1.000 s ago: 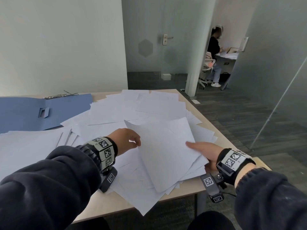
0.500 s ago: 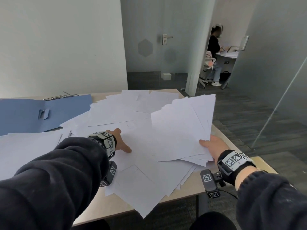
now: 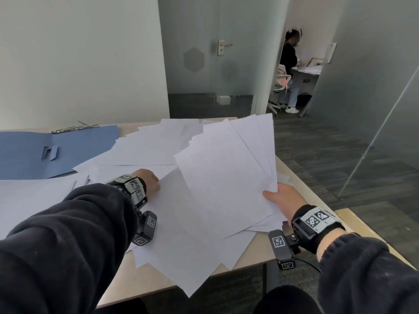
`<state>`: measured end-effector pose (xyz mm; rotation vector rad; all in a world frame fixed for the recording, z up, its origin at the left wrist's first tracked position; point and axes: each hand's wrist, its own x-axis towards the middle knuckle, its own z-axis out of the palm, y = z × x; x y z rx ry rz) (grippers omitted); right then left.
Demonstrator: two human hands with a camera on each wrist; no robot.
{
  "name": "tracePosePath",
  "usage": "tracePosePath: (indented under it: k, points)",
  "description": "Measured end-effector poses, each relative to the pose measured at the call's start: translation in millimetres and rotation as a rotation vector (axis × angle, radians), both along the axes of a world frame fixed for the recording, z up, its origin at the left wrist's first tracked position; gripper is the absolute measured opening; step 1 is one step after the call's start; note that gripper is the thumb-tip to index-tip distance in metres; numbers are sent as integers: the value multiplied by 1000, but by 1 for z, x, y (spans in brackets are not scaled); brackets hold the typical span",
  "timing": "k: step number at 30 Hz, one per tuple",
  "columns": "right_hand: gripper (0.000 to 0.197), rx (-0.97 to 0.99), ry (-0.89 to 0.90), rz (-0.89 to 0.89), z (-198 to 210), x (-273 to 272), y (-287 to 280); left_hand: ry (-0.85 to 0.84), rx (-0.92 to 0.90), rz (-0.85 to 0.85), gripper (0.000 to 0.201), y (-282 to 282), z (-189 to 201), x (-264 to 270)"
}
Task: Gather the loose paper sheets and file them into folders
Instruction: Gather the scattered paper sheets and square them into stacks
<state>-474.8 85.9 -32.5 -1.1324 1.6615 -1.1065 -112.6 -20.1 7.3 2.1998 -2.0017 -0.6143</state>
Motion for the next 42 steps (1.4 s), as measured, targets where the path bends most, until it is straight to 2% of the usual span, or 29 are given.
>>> tracePosePath:
  k: [3,6,9,12,17,20,24,25,27,29,31,32,33,35,37,42]
  points:
    - [14,-25,-4,25,4,4,3,288,-78,76,9,3,-6,7]
    - [19,-47,39,87,10,9,3,450,-66,61,6,5,-4,10]
    - [23,-46,70,147,13,15,3,552,-48,25,25,5,0,14]
    - [19,-39,92,140,16,20,3,601,-84,-7,31,8,4,19]
    - [24,-41,161,133,17,29,0,599,-114,-37,32,15,11,27]
    - [25,-9,156,162,19,34,-3,596,-162,-23,29,19,14,32]
    - [15,63,183,187,18,36,-3,615,-200,29,16,21,18,36]
    - [13,35,181,142,19,37,-3,577,-184,26,18,22,18,37]
    - [12,-23,110,-1,21,34,-4,345,-137,-37,29,24,17,39]
    - [15,-69,49,-144,19,29,-7,46,-66,-177,46,29,13,38]
    - [7,-75,49,-247,15,22,-11,-115,42,-286,70,38,6,33]
    - [7,-76,55,-278,13,20,-11,-155,102,-323,85,43,2,31]
    - [16,-78,51,-307,6,13,-15,-200,151,-361,100,48,0,27]
    - [22,-83,16,-343,-1,6,-18,-313,195,-434,118,59,-2,21]
    - [20,-100,-11,-378,-10,-1,-21,-363,195,-450,123,66,0,16]
    - [20,-114,24,-434,20,26,3,-323,199,-433,115,72,8,13]
